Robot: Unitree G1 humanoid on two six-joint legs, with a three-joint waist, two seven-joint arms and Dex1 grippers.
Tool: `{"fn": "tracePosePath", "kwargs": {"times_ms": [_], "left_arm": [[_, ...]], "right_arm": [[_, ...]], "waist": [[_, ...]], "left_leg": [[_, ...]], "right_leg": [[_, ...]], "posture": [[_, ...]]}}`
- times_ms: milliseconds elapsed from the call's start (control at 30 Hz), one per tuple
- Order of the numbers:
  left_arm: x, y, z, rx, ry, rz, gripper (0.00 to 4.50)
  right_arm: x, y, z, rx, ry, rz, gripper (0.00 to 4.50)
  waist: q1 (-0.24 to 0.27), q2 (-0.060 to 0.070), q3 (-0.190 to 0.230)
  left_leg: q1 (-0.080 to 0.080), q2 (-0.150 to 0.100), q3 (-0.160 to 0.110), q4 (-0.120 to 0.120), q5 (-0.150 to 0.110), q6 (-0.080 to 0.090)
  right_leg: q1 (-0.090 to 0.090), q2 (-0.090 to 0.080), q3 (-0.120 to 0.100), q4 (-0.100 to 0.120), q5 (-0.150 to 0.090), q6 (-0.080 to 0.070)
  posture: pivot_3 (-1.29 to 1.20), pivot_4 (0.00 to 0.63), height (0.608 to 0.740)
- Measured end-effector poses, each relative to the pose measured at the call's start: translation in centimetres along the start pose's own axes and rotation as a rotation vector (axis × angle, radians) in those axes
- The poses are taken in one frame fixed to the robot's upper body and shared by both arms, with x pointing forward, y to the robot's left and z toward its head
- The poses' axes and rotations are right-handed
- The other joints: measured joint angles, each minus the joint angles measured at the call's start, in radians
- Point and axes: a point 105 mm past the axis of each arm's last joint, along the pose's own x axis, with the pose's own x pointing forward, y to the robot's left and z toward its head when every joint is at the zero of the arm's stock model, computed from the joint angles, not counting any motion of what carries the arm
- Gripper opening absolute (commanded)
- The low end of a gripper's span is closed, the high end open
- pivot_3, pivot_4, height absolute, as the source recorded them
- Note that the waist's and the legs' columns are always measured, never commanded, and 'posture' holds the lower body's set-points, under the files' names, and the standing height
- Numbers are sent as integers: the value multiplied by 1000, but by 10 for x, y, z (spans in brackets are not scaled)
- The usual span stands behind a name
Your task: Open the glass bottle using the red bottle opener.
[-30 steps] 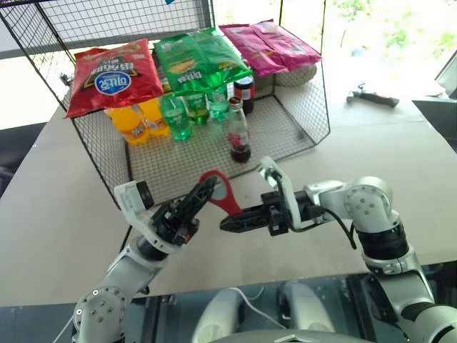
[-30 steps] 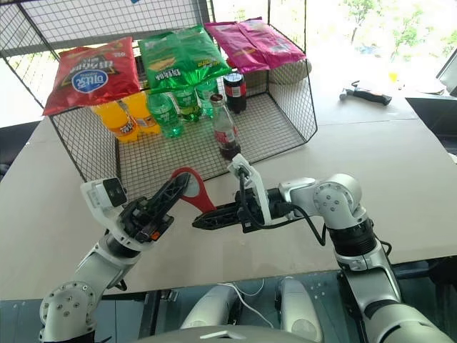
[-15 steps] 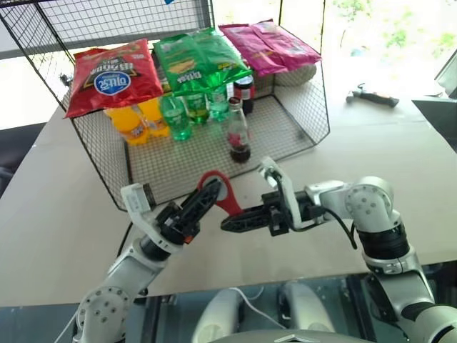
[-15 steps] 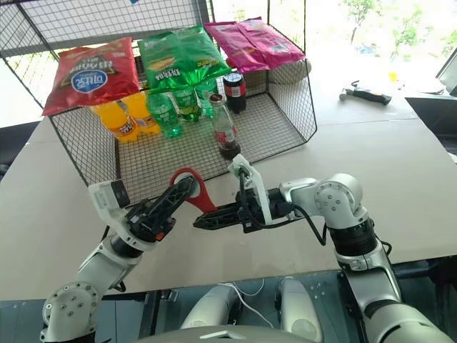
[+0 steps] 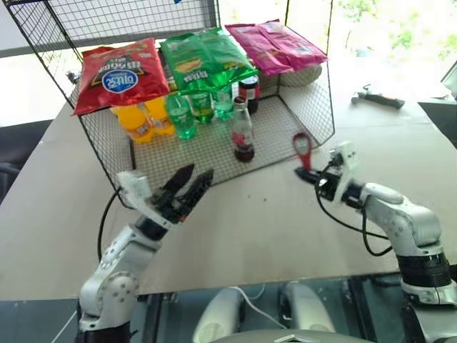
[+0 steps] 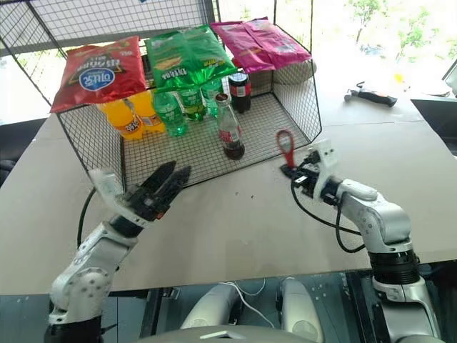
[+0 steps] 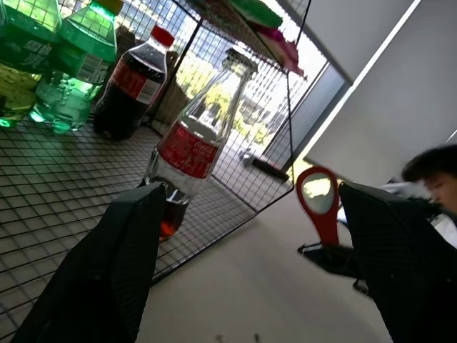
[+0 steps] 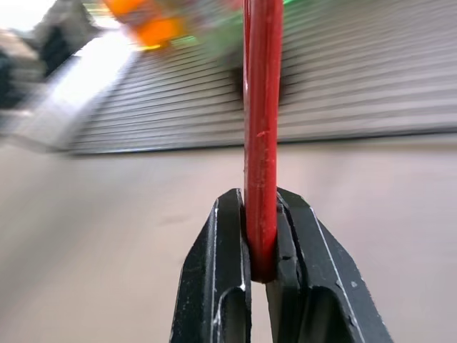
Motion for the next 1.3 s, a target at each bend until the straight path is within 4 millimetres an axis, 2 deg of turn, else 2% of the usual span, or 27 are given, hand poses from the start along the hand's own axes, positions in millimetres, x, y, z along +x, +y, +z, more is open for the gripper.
{"fn": "tracePosePath", "kwargs": {"times_ms": [100,200,300,333,367,567,767,1033,1233,1267,1300], "left_arm": [[14,11,-7,152,40,26,3961],[29,20,-8,318,50,37,3961],[45,27,-16,393,67,25,3961],[51,26,-16,389,55,16,3961],[60,23,-16,374,28,-5,4492],[88,18,-11,350,-16,-66,4492],[107,27,-14,326,-14,-46,4492],[149,26,-11,357,-30,-36,4492],[162,32,-19,357,4,-12,4492],[164,33,-18,365,5,-8,3979],[167,34,-16,369,5,-9,3686]], "right_arm": [[-5,-8,-1,-109,-52,-102,0],[-9,-3,-3,-193,-85,-152,0],[-7,5,0,-209,-129,-173,0],[-5,7,1,-215,-139,-174,0],[-5,8,3,-232,-147,-176,0],[-7,0,15,-272,-183,-226,0],[-10,-2,13,-269,-178,-240,0],[-9,2,12,-254,-191,-252,0],[-10,4,17,-271,-206,-262,0],[-11,4,20,-277,-212,-265,0],[-12,4,21,-281,-215,-268,0]], "waist": [[1,0,0],[0,0,0],[1,0,0],[1,0,0],[2,-1,0],[0,-1,0],[0,-1,0],[-1,-2,0],[-1,-2,1],[-1,-2,1],[-1,-2,1]], "left_leg": [[0,1,0,-1,0,-1],[0,2,2,-2,0,-1],[0,1,2,-2,0,-1],[-1,1,2,-2,0,-1],[-1,1,2,-2,0,0],[-1,1,2,-2,1,0],[-2,1,4,-2,1,0],[-2,1,5,0,1,0],[-2,1,5,2,1,0],[-2,1,5,2,1,0],[-3,0,5,3,0,0]], "right_leg": [[-1,1,0,0,1,-1],[-2,1,3,0,1,-1],[-3,1,3,0,1,-1],[-3,1,3,0,1,-1],[-3,1,3,0,1,-1],[-4,2,4,1,1,-1],[-6,2,6,2,1,-1],[-6,2,6,4,1,-1],[-7,3,6,5,1,-1],[-6,3,6,6,1,-1],[-6,3,6,6,1,-1]], "posture": [[0,150,735],[0,150,735],[0,150,735],[0,150,735],[0,150,735],[0,150,735],[0,150,735],[0,150,735],[0,150,735],[0,150,735],[0,150,735]]}}
